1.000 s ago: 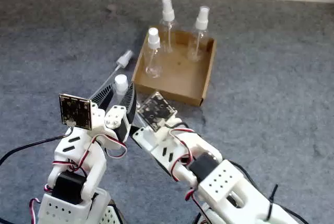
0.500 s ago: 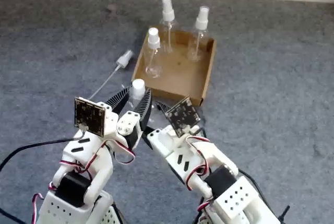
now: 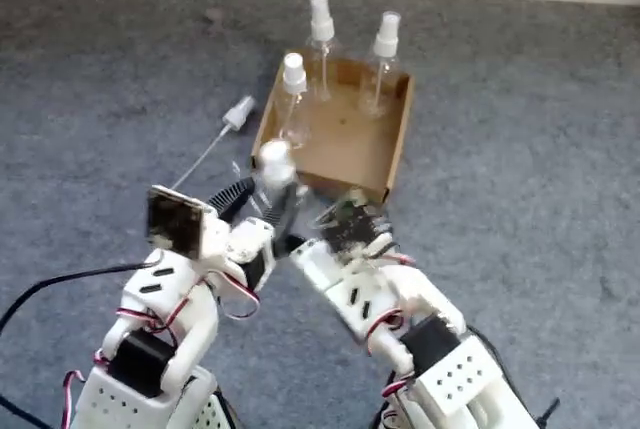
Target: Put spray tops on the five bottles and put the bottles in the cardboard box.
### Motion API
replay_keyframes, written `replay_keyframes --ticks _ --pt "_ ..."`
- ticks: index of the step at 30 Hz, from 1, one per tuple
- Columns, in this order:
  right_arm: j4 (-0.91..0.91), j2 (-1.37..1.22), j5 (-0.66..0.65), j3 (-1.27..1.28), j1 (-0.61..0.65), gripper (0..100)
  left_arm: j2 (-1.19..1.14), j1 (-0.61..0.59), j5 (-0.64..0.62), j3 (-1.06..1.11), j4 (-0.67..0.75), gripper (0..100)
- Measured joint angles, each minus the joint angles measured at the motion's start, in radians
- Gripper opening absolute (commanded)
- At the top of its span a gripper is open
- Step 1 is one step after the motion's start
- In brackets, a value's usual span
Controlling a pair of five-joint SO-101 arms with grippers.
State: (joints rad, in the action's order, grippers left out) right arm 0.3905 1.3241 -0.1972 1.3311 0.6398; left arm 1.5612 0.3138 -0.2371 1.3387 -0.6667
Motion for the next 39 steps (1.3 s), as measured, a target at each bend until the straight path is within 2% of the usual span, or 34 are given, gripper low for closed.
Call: replay_keyframes --ticks 3,9,15,18,22,27,30,39 --pt "0.000 0.005 0.006 0.000 -0.014 0.4 0.002 -0.028 -0.002 -0.008 -0.003 15" --pt "-0.002 -0.012 0.025 -0.051 -0.078 0.4 -0.009 -0.121 0.006 -0.057 -0.107 15" --pt "-0.002 -0.252 0.029 -0.296 -0.158 0.4 -0.008 -0.126 0.008 -0.058 -0.120 15" --pt "0.008 -0.400 0.092 -0.437 -0.169 0.4 -0.008 -0.098 0.063 -0.052 -0.120 15" --pt "0.123 -0.601 0.164 -0.638 -0.157 0.4 -0.008 -0.018 0.158 -0.051 -0.120 15" --pt "0.341 -0.779 0.180 -0.861 -0.074 0.4 -0.006 -0.015 0.170 -0.032 -0.091 17" --pt "0.466 -0.807 0.180 -0.967 -0.035 0.4 -0.009 -0.049 0.196 -0.014 -0.041 21" --pt "0.700 -0.807 0.180 -1.126 -0.011 0.4 0.000 -0.060 0.212 -0.012 -0.023 20"
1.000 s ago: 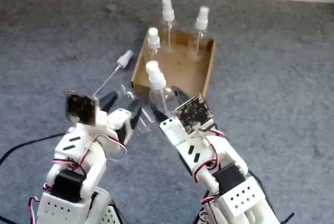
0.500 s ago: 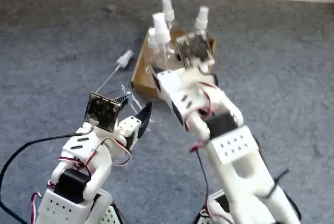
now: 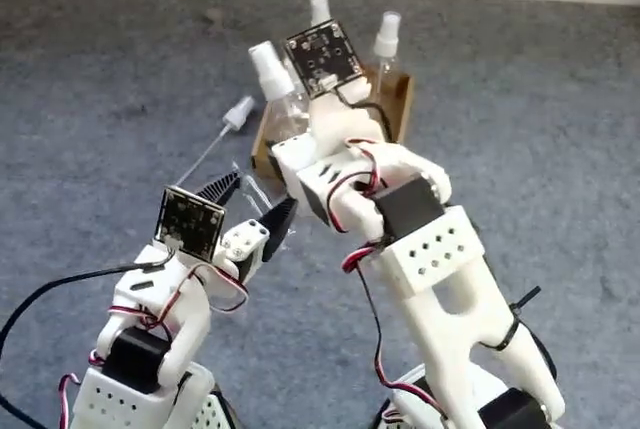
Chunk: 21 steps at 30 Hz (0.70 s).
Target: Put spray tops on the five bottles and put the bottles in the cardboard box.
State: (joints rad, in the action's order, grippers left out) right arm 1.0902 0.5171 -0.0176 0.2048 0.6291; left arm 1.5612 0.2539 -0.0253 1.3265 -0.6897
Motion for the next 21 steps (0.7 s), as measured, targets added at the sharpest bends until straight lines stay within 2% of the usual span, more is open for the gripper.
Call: replay_keyframes --ticks 6,14,21 --pt "0.031 0.000 0.000 -0.021 0.000 0.4 0.000 0.000 0.000 0.000 0.002 22" --pt "-0.138 0.000 0.069 0.002 0.029 0.4 -0.012 -0.002 0.002 0.000 0.003 25" --pt "-0.146 0.023 0.071 0.029 0.091 0.4 -0.014 -0.025 0.000 0.002 0.003 24"
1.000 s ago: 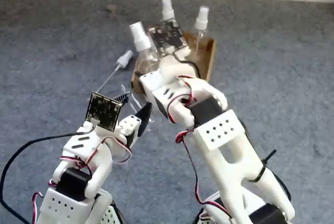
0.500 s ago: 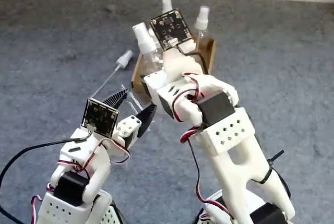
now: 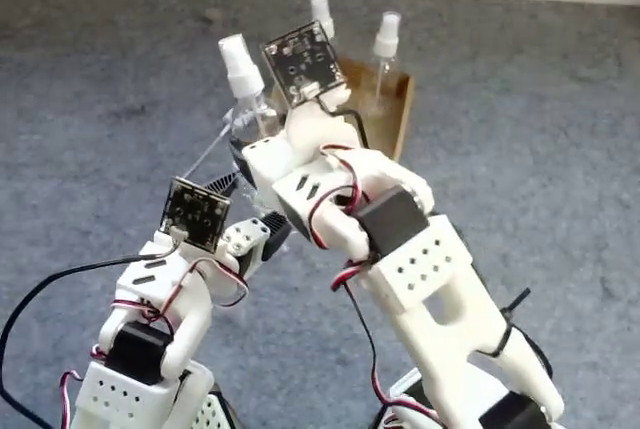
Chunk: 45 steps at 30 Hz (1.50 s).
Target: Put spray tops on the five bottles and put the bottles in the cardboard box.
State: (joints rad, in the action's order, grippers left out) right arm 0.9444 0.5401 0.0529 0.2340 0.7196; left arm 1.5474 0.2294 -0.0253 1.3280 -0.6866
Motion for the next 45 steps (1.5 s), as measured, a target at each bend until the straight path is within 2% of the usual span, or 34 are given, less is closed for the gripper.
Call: replay_keyframes --ticks 7,16,22,24,32,45 --pt "0.028 0.132 -0.075 0.068 -0.032 0.4 0.000 -0.017 0.002 0.000 0.000 24" --pt "-0.009 0.152 -0.124 0.114 -0.215 0.4 0.000 -0.029 0.005 0.000 0.000 24" --pt "-0.241 0.064 -0.147 0.224 -0.407 0.4 0.000 -0.034 0.005 0.000 0.000 24" --pt "-0.334 0.046 -0.147 0.293 -0.433 0.4 0.000 -0.040 0.005 0.000 0.000 24" --pt "-0.784 -0.032 -0.147 0.588 -0.443 0.4 0.000 -0.035 0.005 0.029 0.000 24" --pt "-1.181 -0.390 -0.147 0.623 -0.445 0.4 0.000 -0.034 0.005 0.029 0.000 24"
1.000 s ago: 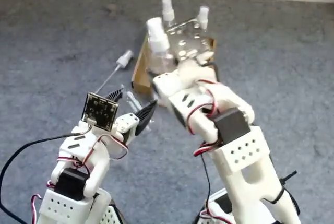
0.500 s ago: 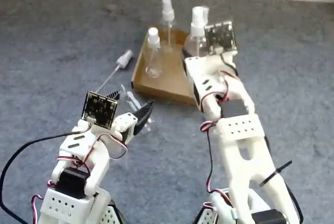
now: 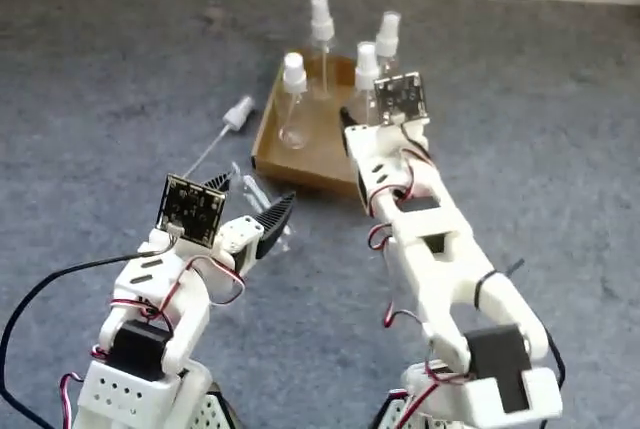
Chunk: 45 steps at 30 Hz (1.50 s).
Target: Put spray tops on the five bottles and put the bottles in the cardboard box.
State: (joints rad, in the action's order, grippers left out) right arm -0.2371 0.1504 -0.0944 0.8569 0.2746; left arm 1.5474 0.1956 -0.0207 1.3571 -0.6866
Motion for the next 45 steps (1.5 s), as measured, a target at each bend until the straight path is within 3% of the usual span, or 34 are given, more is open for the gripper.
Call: replay_keyframes --ticks 6,25,32,45 --pt "-0.104 -0.089 -0.006 0.000 0.000 0.4 0.000 0.000 0.000 0.000 0.000 24" --pt "-0.138 -0.190 -0.006 -0.048 -0.002 1.2 0.000 0.000 0.000 0.000 0.000 24" --pt "-0.138 -0.190 -0.006 -0.048 -0.002 11.1 0.000 0.000 0.000 0.000 0.000 24" --pt "-0.138 -0.190 -0.006 -0.048 -0.002 13.1 0.000 0.000 0.000 0.000 0.000 24"
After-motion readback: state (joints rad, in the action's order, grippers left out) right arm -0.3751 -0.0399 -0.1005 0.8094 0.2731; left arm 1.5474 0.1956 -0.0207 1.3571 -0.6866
